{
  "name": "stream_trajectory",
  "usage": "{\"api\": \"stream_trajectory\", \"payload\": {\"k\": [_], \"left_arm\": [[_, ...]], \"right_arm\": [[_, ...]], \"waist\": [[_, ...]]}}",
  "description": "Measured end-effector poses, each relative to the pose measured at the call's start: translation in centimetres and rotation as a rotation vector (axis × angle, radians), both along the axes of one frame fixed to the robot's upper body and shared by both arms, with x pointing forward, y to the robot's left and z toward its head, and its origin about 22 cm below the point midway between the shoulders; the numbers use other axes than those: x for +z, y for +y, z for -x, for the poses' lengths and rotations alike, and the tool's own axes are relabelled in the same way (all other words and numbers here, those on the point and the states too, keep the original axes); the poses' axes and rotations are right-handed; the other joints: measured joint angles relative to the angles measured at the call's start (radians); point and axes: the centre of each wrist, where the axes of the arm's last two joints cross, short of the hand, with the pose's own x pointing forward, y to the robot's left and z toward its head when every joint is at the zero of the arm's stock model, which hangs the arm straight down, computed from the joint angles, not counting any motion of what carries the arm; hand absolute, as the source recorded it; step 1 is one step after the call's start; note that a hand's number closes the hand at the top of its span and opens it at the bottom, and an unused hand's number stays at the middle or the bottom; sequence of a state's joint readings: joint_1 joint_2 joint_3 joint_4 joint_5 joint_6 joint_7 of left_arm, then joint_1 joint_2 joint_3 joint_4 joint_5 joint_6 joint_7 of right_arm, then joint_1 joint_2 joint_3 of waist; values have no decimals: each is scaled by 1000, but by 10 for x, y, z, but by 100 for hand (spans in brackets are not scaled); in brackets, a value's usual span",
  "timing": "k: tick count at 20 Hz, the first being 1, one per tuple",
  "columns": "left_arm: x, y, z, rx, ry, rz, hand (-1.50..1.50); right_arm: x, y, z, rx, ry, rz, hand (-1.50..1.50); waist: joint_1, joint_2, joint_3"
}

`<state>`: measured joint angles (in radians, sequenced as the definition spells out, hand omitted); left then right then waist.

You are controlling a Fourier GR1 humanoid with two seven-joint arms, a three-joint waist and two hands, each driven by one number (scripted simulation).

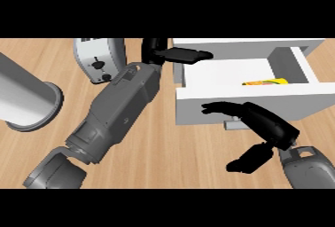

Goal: Pick up the cup, place it into the drawer and close the drawer

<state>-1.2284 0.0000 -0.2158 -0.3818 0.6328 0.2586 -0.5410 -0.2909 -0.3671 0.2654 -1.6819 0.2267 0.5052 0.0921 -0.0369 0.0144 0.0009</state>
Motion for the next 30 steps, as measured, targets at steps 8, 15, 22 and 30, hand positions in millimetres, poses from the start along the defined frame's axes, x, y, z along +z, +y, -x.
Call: {"api": "stream_trajectory", "payload": {"k": [8, 15, 22, 30], "left_arm": [[-17, 26, 2, -3, -1, 58, -150], [-32, 51, 8, -20, 1, 90, -150], [-40, 79, 14, -40, 4, 97, -150], [-46, 102, 19, -69, 13, 88, -150]], "right_arm": [[-75, 2, -34, -37, 65, 184, 150], [-99, -13, -79, -114, 40, 188, 150], [-75, -42, -118, -243, -46, 82, 150], [-75, -58, -121, -239, 3, -25, 150]], "waist": [[75, -5, 1], [130, -2, 1], [171, 8, 5], [192, 6, 6]]}}
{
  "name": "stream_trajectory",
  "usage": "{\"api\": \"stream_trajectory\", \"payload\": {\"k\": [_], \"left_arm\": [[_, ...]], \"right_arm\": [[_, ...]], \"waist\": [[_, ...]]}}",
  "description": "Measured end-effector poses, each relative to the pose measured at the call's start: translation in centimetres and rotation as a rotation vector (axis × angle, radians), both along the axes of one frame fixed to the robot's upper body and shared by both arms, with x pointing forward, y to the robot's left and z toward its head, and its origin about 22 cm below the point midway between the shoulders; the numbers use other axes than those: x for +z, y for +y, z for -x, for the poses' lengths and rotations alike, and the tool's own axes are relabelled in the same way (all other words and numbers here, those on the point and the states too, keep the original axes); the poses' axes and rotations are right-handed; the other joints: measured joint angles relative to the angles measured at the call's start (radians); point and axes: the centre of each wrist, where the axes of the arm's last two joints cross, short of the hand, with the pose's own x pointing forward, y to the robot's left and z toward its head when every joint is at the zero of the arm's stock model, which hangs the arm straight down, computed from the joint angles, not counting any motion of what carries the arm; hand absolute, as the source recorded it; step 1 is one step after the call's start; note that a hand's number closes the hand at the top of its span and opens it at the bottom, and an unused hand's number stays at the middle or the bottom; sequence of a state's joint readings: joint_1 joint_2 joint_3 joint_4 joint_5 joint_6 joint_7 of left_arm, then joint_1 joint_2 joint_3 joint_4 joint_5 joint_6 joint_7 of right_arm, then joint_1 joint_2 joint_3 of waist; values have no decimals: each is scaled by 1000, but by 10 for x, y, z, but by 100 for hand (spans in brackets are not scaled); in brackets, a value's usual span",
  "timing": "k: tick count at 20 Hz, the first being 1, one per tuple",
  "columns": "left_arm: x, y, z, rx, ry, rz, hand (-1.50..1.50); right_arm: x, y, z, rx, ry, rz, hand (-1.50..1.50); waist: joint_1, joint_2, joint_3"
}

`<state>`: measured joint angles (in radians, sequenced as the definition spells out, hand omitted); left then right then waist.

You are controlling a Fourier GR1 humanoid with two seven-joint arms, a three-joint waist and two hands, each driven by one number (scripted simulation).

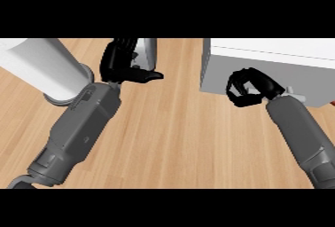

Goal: Pick up the cup, place it into the drawer and close the drawer

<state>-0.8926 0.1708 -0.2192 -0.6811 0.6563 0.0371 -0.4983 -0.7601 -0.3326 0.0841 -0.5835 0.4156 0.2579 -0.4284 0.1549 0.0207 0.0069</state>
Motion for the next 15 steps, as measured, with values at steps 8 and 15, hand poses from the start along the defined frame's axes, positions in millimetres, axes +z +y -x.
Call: {"api": "stream_trajectory", "payload": {"k": [8, 15], "left_arm": [[-2, 7, 3, -31, -5, 3, -150], [-6, 11, 7, -52, -5, 12, -150]], "right_arm": [[8, -15, 1, 32, 66, -82, 150], [15, -27, 3, 53, 113, -137, 150]], "waist": [[17, 7, 4], [33, 14, 11]]}}
